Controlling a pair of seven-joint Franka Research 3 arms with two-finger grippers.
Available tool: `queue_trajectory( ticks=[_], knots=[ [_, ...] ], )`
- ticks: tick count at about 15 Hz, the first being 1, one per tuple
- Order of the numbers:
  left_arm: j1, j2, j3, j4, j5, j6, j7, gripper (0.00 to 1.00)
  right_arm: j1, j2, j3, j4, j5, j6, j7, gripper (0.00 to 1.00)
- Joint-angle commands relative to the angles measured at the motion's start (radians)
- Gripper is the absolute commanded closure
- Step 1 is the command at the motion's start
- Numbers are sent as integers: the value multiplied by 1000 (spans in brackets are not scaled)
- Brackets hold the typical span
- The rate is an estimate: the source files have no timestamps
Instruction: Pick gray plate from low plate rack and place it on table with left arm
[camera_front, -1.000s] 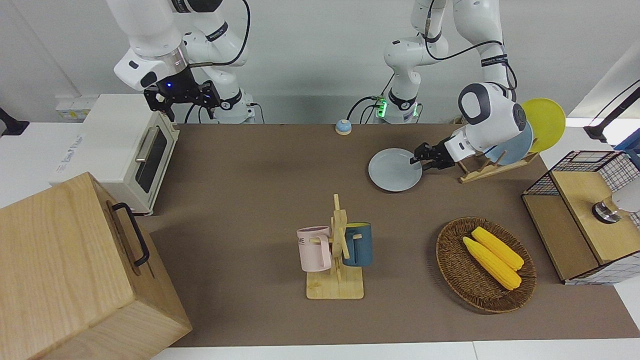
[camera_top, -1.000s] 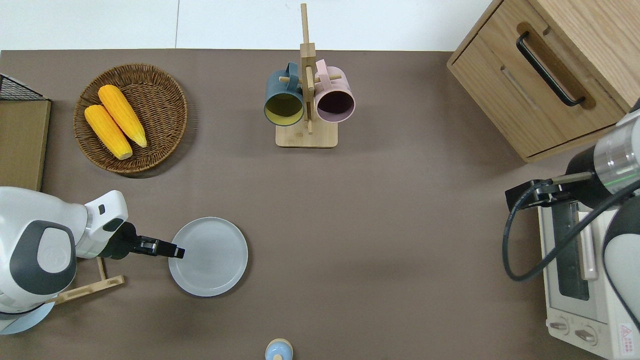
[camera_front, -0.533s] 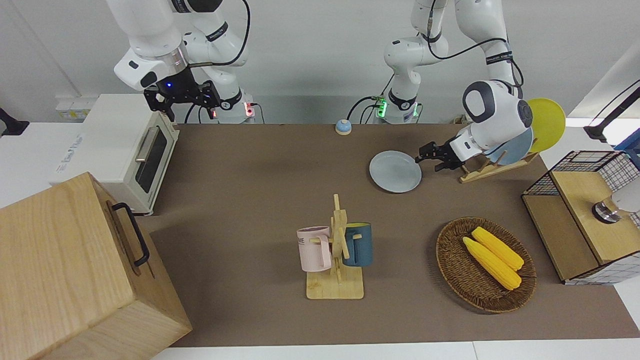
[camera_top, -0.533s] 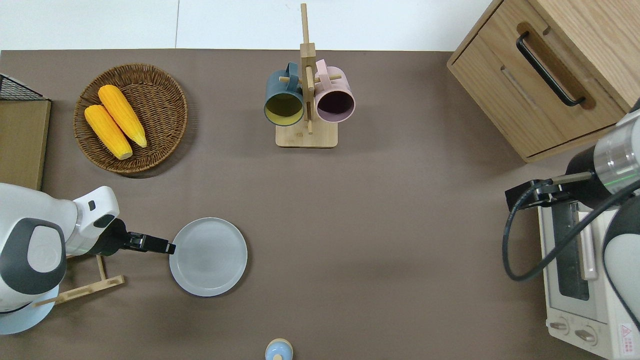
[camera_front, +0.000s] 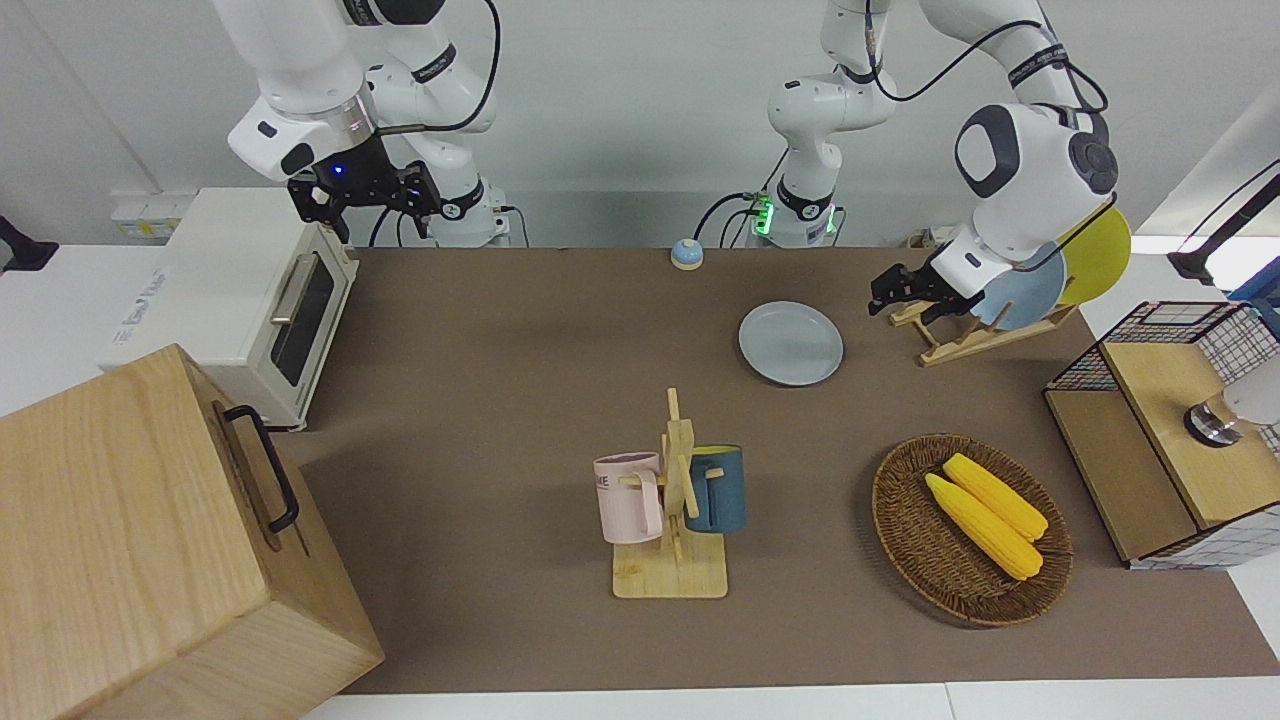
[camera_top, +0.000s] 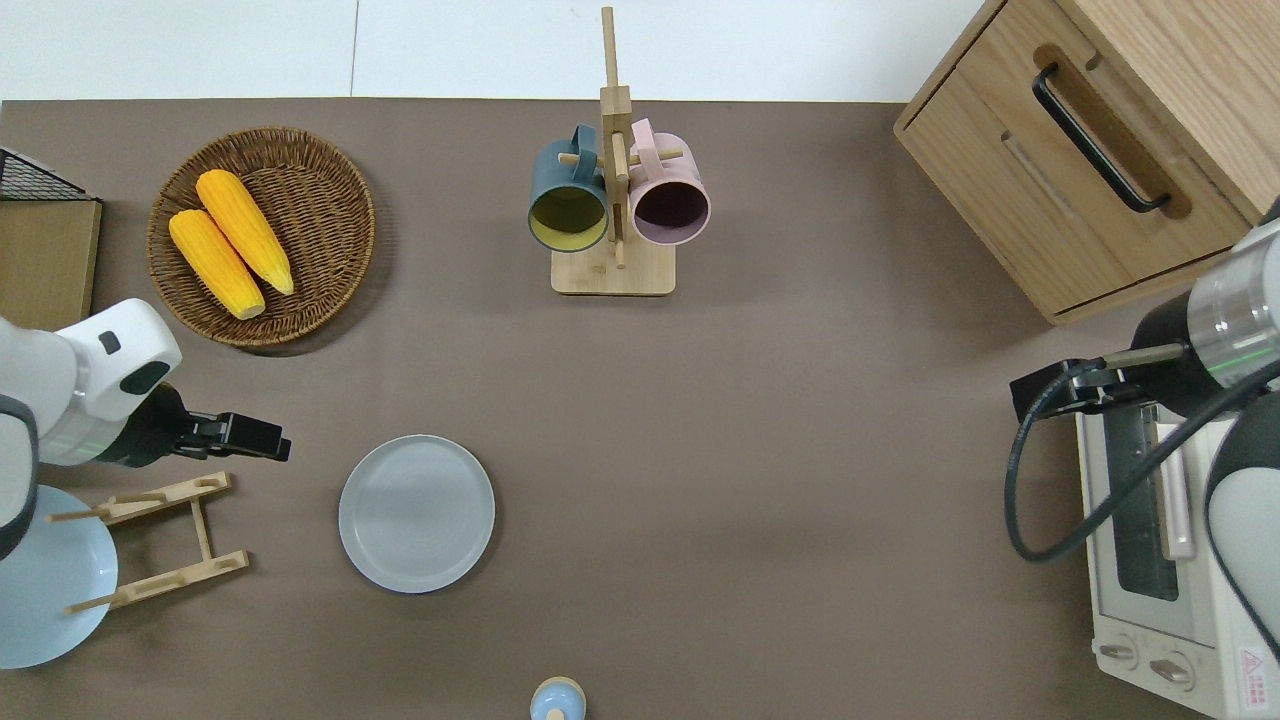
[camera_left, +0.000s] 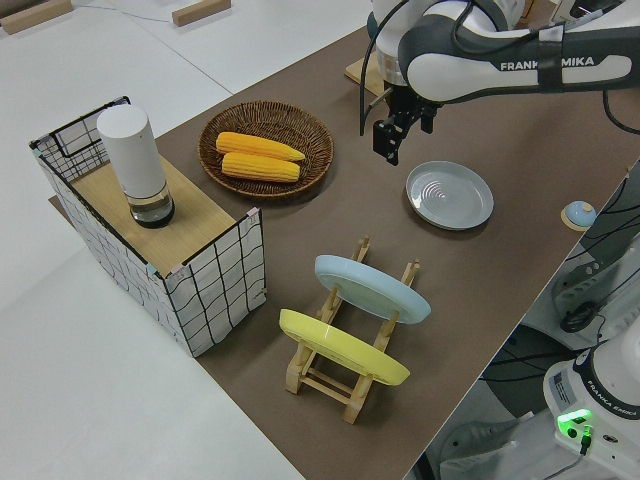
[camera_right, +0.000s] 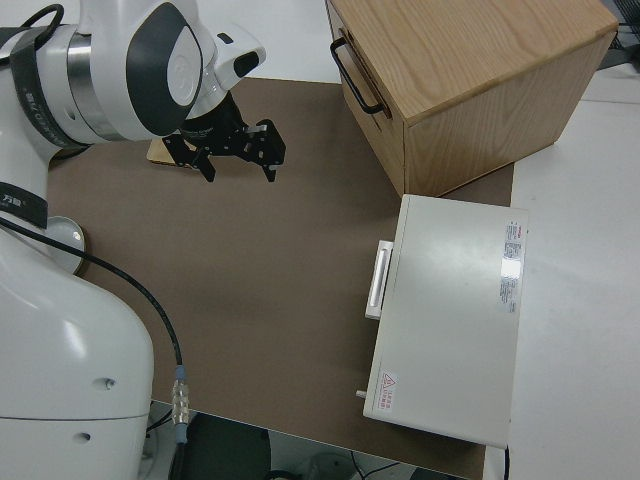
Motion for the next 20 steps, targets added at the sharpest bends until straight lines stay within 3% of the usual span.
queue_trajectory(
  ticks=[1,8,20],
  knots=[
    [-10,9,-24,144,98,-92,-96,11,-23,-2,21,7,-6,-11,12,17],
    [-10,22,-54,351,172,-229,-102,9,-23,-2,21,7,-6,-11,12,17],
    [-10,15,-54,374,170,-243,-122,9,-23,-2,20,7,-6,-11,12,17]
  ],
)
